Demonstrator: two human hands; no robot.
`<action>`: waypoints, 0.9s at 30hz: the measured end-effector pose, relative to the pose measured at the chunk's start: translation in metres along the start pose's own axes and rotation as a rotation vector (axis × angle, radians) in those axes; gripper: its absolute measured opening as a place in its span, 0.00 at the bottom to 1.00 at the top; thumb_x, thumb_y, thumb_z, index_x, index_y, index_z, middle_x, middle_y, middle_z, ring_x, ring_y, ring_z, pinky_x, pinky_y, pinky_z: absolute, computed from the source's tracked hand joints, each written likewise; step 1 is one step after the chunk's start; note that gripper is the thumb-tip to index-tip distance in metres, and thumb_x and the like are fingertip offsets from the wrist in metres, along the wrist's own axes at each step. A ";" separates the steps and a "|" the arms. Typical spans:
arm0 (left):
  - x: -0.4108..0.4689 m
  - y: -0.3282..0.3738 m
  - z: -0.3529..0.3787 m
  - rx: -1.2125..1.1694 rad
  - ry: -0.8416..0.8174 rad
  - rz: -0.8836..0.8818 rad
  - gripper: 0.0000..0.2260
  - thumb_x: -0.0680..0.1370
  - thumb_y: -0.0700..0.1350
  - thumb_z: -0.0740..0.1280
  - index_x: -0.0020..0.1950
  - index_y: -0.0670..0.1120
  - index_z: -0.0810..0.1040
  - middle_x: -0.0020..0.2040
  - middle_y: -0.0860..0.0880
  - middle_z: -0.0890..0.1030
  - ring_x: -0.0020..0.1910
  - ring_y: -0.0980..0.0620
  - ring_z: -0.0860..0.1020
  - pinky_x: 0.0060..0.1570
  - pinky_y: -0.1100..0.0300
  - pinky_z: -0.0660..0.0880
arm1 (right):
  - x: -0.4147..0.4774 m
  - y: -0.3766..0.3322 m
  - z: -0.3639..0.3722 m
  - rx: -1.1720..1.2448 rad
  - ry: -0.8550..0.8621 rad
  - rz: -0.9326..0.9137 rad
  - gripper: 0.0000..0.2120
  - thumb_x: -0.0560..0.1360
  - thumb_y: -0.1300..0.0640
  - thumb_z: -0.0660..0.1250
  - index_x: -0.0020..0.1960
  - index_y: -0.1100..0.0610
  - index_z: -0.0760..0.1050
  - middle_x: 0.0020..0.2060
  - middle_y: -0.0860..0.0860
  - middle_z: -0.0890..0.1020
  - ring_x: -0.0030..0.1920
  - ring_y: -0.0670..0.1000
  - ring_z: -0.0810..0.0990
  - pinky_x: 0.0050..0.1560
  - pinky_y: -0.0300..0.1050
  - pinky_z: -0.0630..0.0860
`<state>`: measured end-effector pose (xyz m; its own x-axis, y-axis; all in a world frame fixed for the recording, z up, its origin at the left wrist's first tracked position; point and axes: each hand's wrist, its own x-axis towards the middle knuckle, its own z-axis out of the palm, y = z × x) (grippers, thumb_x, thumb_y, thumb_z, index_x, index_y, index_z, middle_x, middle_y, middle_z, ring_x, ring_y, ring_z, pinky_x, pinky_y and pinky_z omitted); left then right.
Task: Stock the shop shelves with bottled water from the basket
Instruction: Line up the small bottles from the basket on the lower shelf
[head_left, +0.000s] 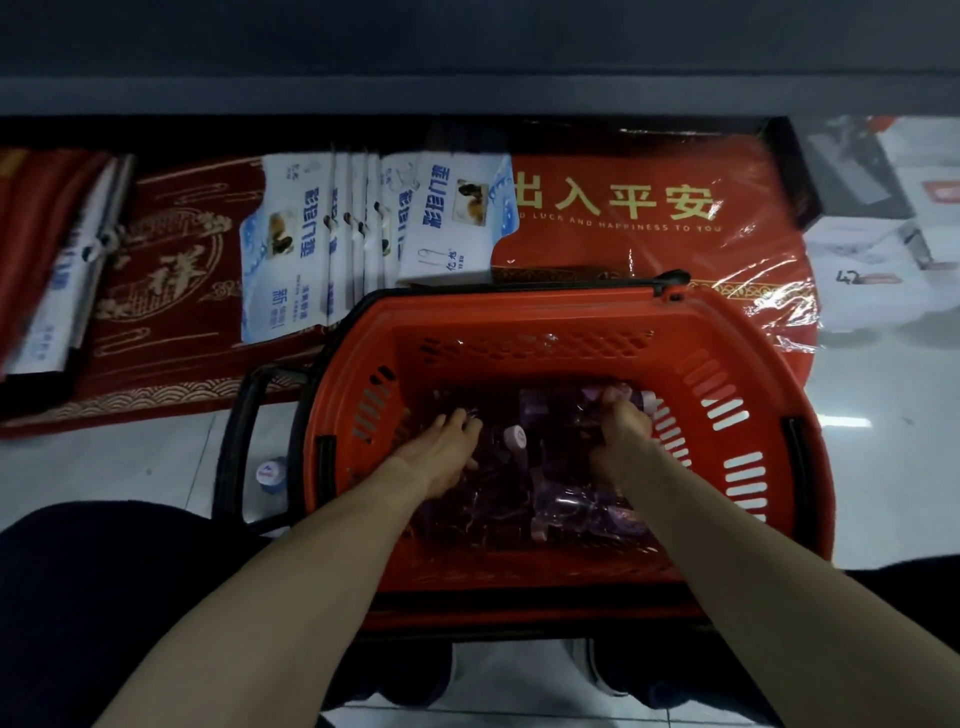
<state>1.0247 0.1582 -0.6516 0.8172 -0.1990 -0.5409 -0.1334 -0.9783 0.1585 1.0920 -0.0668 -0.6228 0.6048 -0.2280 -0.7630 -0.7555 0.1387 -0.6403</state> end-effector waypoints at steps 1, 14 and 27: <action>0.000 -0.006 -0.004 -0.051 0.019 0.032 0.26 0.82 0.40 0.68 0.78 0.42 0.62 0.71 0.42 0.66 0.69 0.41 0.71 0.67 0.51 0.71 | -0.004 -0.005 -0.005 0.027 0.003 -0.001 0.17 0.84 0.56 0.62 0.69 0.63 0.76 0.44 0.53 0.80 0.38 0.52 0.78 0.43 0.48 0.79; -0.080 0.008 -0.182 -0.847 0.114 0.253 0.14 0.84 0.47 0.68 0.69 0.48 0.79 0.64 0.53 0.84 0.61 0.58 0.82 0.58 0.60 0.80 | -0.088 -0.103 -0.046 -0.014 -0.168 -0.351 0.09 0.80 0.54 0.71 0.53 0.60 0.82 0.45 0.55 0.88 0.51 0.60 0.85 0.62 0.60 0.80; -0.115 0.036 -0.242 -1.991 0.213 0.173 0.18 0.84 0.47 0.59 0.63 0.38 0.81 0.58 0.36 0.83 0.49 0.39 0.82 0.50 0.44 0.81 | -0.183 -0.140 -0.028 0.260 -0.439 -0.484 0.19 0.78 0.50 0.71 0.57 0.67 0.83 0.45 0.60 0.85 0.42 0.58 0.85 0.48 0.58 0.83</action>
<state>1.0612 0.1597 -0.3839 0.9269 -0.1111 -0.3585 0.3643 0.4965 0.7879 1.0802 -0.0712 -0.3908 0.9451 0.0799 -0.3169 -0.3239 0.3586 -0.8755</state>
